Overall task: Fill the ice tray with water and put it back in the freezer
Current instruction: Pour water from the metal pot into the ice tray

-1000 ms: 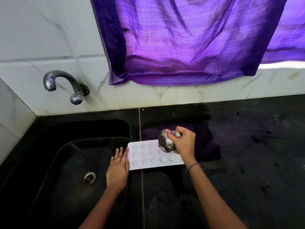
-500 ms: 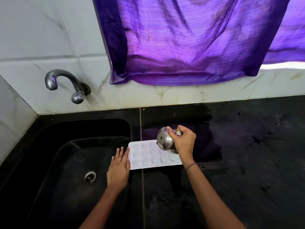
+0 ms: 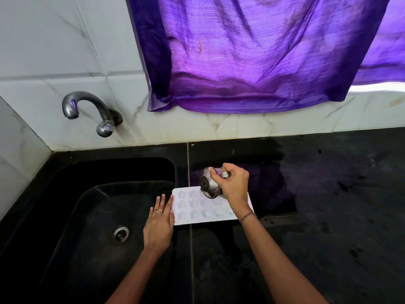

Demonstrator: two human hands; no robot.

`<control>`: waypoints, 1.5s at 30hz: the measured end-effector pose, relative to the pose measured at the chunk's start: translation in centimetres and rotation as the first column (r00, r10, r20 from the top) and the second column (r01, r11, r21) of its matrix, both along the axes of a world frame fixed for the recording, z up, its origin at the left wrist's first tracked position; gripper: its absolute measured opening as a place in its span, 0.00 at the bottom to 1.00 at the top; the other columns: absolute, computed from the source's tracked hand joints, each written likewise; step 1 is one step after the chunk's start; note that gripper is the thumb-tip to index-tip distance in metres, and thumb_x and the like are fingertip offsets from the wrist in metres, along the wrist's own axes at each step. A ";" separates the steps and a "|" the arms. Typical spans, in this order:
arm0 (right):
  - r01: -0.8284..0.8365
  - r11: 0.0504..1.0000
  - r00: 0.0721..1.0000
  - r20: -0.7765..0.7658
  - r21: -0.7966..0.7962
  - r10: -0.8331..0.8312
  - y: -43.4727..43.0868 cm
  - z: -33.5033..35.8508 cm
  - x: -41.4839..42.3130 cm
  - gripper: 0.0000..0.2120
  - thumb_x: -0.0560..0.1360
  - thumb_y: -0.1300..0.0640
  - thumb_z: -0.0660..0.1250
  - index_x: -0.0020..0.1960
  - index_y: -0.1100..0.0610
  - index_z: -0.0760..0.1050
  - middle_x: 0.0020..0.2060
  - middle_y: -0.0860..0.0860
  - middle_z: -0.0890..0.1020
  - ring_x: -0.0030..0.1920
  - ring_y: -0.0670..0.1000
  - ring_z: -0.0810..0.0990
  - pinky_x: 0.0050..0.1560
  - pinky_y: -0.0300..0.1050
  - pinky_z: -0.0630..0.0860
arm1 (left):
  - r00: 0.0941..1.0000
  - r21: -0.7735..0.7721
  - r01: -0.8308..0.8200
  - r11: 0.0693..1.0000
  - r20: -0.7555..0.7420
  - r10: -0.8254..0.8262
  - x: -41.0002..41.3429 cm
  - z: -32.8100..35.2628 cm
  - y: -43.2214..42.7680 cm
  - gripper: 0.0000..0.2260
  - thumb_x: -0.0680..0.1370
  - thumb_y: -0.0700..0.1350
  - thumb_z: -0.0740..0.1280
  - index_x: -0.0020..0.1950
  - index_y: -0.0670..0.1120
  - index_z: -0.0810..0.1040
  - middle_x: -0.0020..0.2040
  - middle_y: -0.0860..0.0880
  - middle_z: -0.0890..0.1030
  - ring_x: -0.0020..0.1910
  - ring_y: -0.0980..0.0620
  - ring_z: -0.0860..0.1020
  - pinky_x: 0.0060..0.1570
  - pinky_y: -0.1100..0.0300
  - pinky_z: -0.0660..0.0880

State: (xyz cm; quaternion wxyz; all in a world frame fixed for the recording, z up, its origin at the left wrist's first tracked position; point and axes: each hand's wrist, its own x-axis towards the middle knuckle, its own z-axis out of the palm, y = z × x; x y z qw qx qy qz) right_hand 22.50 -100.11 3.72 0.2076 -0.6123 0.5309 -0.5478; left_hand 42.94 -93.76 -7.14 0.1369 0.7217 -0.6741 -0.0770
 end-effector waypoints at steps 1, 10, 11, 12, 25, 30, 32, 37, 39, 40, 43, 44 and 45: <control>0.002 1.000 1.000 -0.008 -0.001 -0.002 0.0 0.0 0.0 0.25 0.68 0.59 0.75 0.26 0.56 0.59 0.22 0.45 0.59 0.26 0.45 0.59 0.27 0.49 0.66 | 1.000 -0.002 -0.001 1.000 -0.002 0.001 0.0 0.0 0.0 0.32 0.74 0.56 0.32 0.76 0.51 0.53 0.77 0.49 0.54 0.73 0.59 0.43 0.72 0.61 0.44; 0.023 1.000 0.999 -0.028 0.006 -0.023 0.1 0.2 -0.1 0.28 0.68 0.60 0.75 0.26 0.48 0.56 0.21 0.43 0.59 0.26 0.47 0.62 0.27 0.43 0.64 | 1.000 0.008 -0.006 1.000 0.002 0.006 0.0 0.0 0.0 0.33 0.74 0.56 0.32 0.76 0.51 0.53 0.77 0.49 0.54 0.74 0.58 0.44 0.72 0.60 0.44; 0.021 1.000 0.999 -0.029 0.003 -0.021 0.0 0.2 -0.1 0.28 0.68 0.60 0.75 0.26 0.48 0.56 0.21 0.43 0.59 0.26 0.47 0.62 0.27 0.41 0.62 | 1.000 0.007 -0.005 1.000 0.004 0.005 0.0 0.0 0.0 0.33 0.74 0.56 0.32 0.76 0.51 0.53 0.77 0.48 0.54 0.74 0.57 0.45 0.72 0.60 0.44; 0.019 1.000 0.999 -0.030 -0.001 -0.019 0.0 0.2 -0.1 0.28 0.68 0.61 0.75 0.26 0.47 0.55 0.21 0.44 0.59 0.26 0.48 0.62 0.27 0.39 0.61 | 1.000 0.007 -0.006 1.000 0.006 0.006 0.0 0.0 -0.1 0.33 0.74 0.56 0.31 0.76 0.51 0.53 0.77 0.48 0.54 0.75 0.57 0.45 0.72 0.60 0.45; 0.000 1.000 1.000 -0.030 -0.018 -0.001 -0.2 0.1 0.2 0.28 0.67 0.61 0.75 0.26 0.48 0.55 0.21 0.44 0.58 0.25 0.47 0.61 0.27 0.36 0.60 | 1.000 0.018 -0.016 1.000 0.014 0.016 -0.1 -0.2 -0.1 0.33 0.74 0.56 0.31 0.77 0.51 0.53 0.77 0.49 0.55 0.76 0.54 0.48 0.73 0.59 0.45; 0.012 1.000 0.999 0.039 -0.016 -0.011 -0.1 0.3 0.3 0.29 0.68 0.62 0.75 0.26 0.47 0.55 0.20 0.45 0.59 0.25 0.46 0.61 0.28 0.35 0.60 | 1.000 0.014 -0.015 1.000 0.011 0.015 -0.1 -0.2 -0.1 0.33 0.74 0.56 0.31 0.77 0.51 0.52 0.77 0.49 0.54 0.76 0.55 0.47 0.73 0.59 0.45; 0.018 1.000 0.998 0.056 -0.005 -0.018 -0.1 0.5 0.5 0.28 0.68 0.62 0.75 0.26 0.48 0.56 0.20 0.46 0.61 0.26 0.45 0.61 0.28 0.40 0.64 | 1.000 0.017 -0.013 1.000 0.010 0.013 -0.1 -0.2 -0.1 0.33 0.74 0.56 0.31 0.77 0.51 0.52 0.77 0.49 0.54 0.76 0.55 0.47 0.73 0.59 0.46; 0.008 1.000 0.998 0.062 0.006 -0.008 -0.2 0.9 1.3 0.28 0.68 0.60 0.74 0.26 0.48 0.56 0.21 0.44 0.61 0.27 0.58 0.70 0.28 0.48 0.69 | 1.000 0.020 -0.014 1.000 0.014 0.013 -0.1 -0.2 -0.1 0.33 0.74 0.56 0.31 0.77 0.52 0.51 0.77 0.49 0.53 0.76 0.56 0.46 0.73 0.60 0.45; -0.013 1.000 0.998 0.069 0.005 0.012 -0.1 1.1 1.8 0.28 0.68 0.60 0.75 0.26 0.48 0.56 0.20 0.45 0.61 0.26 0.55 0.67 0.27 0.47 0.67 | 1.000 0.022 -0.013 1.000 0.016 0.012 -0.1 -0.2 -0.1 0.33 0.74 0.56 0.31 0.77 0.52 0.52 0.77 0.49 0.54 0.76 0.55 0.46 0.73 0.59 0.45; -0.023 1.000 0.997 0.068 -0.003 0.023 -0.1 1.2 2.0 0.29 0.68 0.60 0.75 0.26 0.47 0.55 0.20 0.45 0.60 0.26 0.50 0.64 0.27 0.46 0.65 | 1.000 0.020 -0.012 1.000 0.016 0.011 0.0 -0.2 -0.1 0.33 0.74 0.56 0.31 0.77 0.52 0.52 0.77 0.49 0.54 0.76 0.55 0.47 0.73 0.59 0.46; -0.049 0.999 0.998 0.044 -0.022 0.049 -0.1 1.3 2.6 0.29 0.68 0.60 0.75 0.26 0.47 0.54 0.22 0.44 0.58 0.27 0.46 0.59 0.28 0.43 0.61 | 1.000 0.018 -0.009 1.000 0.010 0.009 0.0 -0.3 -0.2 0.33 0.74 0.56 0.32 0.77 0.51 0.53 0.77 0.48 0.55 0.77 0.54 0.49 0.74 0.57 0.48; -0.056 0.998 0.998 0.032 -0.024 0.057 0.0 1.4 2.8 0.29 0.68 0.60 0.75 0.26 0.46 0.54 0.21 0.44 0.58 0.26 0.47 0.59 0.28 0.42 0.61 | 1.000 0.020 -0.008 1.000 0.010 0.007 0.1 -0.3 -0.2 0.33 0.74 0.56 0.32 0.77 0.52 0.53 0.77 0.49 0.55 0.77 0.54 0.49 0.74 0.57 0.48; -0.062 0.998 0.998 0.019 -0.024 0.063 0.0 1.4 3.0 0.29 0.68 0.60 0.75 0.26 0.46 0.54 0.21 0.44 0.58 0.26 0.47 0.60 0.28 0.41 0.60 | 1.000 0.018 -0.007 1.000 0.008 0.007 0.0 -0.3 -0.2 0.33 0.74 0.56 0.32 0.77 0.52 0.54 0.77 0.49 0.55 0.77 0.54 0.48 0.74 0.57 0.48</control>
